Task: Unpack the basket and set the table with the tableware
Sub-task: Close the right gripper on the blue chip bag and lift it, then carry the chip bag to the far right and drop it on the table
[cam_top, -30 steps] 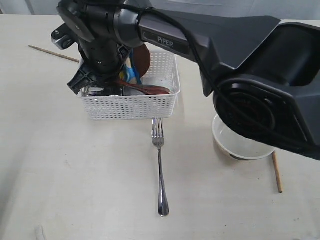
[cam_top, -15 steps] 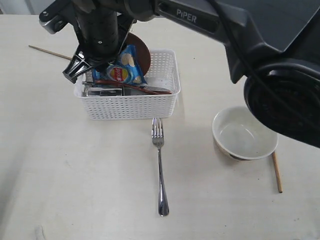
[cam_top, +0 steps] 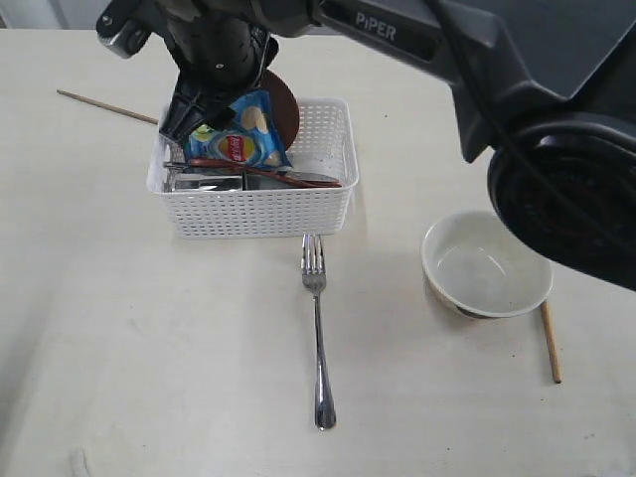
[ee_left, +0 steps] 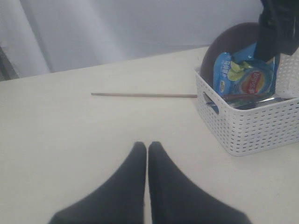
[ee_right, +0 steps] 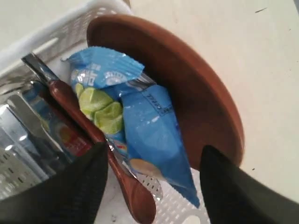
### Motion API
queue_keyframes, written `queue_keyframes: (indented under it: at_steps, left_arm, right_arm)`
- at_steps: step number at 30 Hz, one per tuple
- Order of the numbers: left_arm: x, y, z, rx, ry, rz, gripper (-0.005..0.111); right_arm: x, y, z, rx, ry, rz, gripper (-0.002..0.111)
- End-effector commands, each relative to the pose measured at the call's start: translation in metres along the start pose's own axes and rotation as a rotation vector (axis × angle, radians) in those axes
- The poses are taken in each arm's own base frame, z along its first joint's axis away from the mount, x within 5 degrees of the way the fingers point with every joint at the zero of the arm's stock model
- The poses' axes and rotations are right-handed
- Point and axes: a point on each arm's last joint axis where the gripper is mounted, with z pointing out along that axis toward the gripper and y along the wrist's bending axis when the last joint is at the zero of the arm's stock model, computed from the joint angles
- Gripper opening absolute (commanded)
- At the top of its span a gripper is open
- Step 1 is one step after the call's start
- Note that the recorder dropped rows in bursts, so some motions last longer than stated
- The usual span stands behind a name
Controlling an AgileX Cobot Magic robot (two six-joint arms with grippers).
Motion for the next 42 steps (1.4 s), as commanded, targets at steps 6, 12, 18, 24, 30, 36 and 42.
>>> queue_keyframes:
  at_steps: [6, 12, 18, 24, 30, 36, 42]
  left_arm:
    - [0.000, 0.000, 0.000, -0.008, -0.006, -0.002, 0.001]
    - [0.000, 0.000, 0.000, -0.008, -0.006, -0.002, 0.001]
    - [0.000, 0.000, 0.000, -0.008, -0.006, -0.002, 0.001]
    - [0.000, 0.000, 0.000, -0.008, -0.006, -0.002, 0.001]
    - [0.000, 0.000, 0.000, -0.008, -0.006, -0.002, 0.001]
    - [0.000, 0.000, 0.000, -0.008, -0.006, -0.002, 0.001]
    - [0.000, 0.000, 0.000, -0.008, -0.006, -0.002, 0.001]
  right_arm:
    - [0.005, 0.005, 0.027, 0.005, 0.070, -0.077, 0.054]
    - [0.006, 0.005, 0.024, 0.010, 0.078, -0.083, -0.001]
    - [0.004, -0.005, -0.014, 0.025, 0.036, -0.066, 0.000]
    - [0.006, -0.028, -0.066, 0.067, -0.059, -0.026, 0.000]
    - [0.025, -0.069, -0.098, 0.138, -0.094, 0.091, 0.000]
    - [0.075, -0.135, -0.099, 0.233, -0.019, 0.370, 0.000]
    - [0.152, -0.190, -0.067, 0.283, 0.178, 0.618, 0.000]
